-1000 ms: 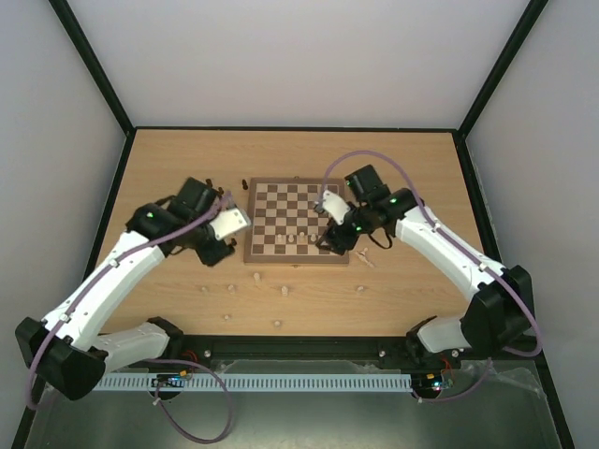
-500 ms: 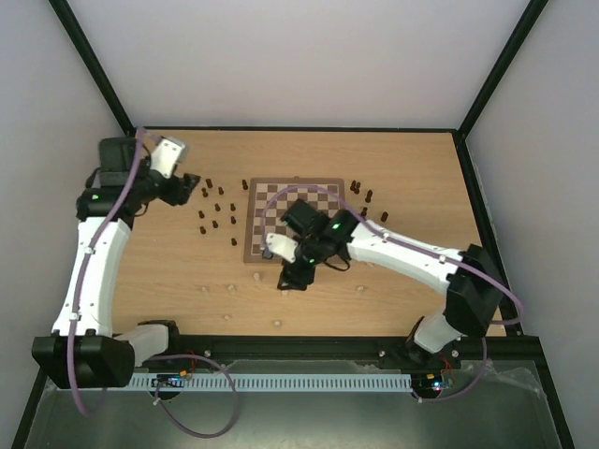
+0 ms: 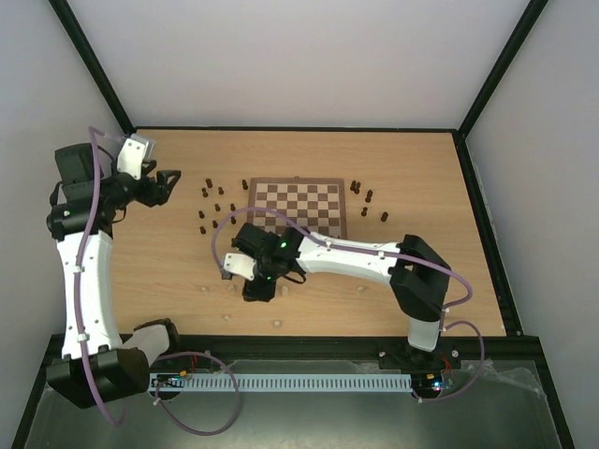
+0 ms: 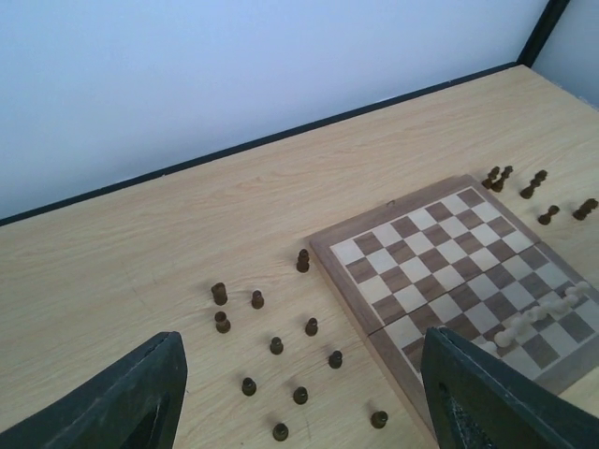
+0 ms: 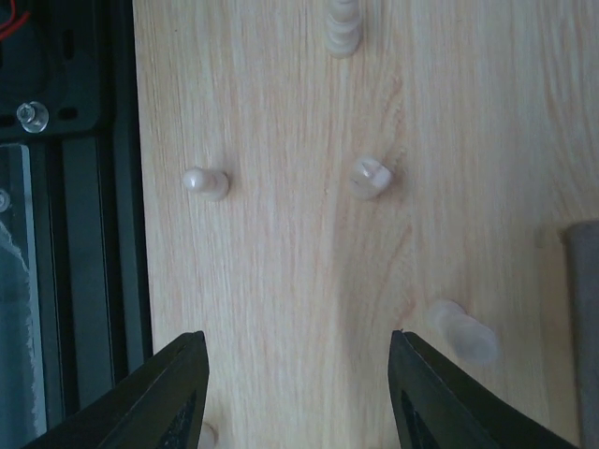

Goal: Set up the chess pieces on the board
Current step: Pick up the chess piece at the center of the board.

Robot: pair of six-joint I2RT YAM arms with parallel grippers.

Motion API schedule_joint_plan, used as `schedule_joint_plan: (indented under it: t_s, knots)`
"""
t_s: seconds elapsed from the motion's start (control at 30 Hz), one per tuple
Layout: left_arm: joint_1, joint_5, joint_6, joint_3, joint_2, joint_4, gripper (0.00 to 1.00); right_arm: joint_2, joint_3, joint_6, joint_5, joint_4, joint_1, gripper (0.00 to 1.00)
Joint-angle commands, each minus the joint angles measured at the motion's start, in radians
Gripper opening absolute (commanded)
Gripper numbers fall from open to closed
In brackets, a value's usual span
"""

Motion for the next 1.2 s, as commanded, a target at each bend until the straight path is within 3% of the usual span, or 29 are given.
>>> schedule_joint_plan:
  t_s: [0.0,0.4,1.17]
  knots:
    - [0.008,0.064,0.023,0.013,-0.044,-0.048,0.72,0.066,0.047,0.023,0.054,0.009,0.056,0.52]
    - [0.008,0.071,0.022,0.024,-0.047,-0.067,0.72,0.162,0.086,0.033,0.109,0.067,0.143,0.38]
    - [0.009,0.076,0.065,-0.008,-0.052,-0.092,0.73,0.304,0.202,0.025,0.077,0.035,0.183,0.36]
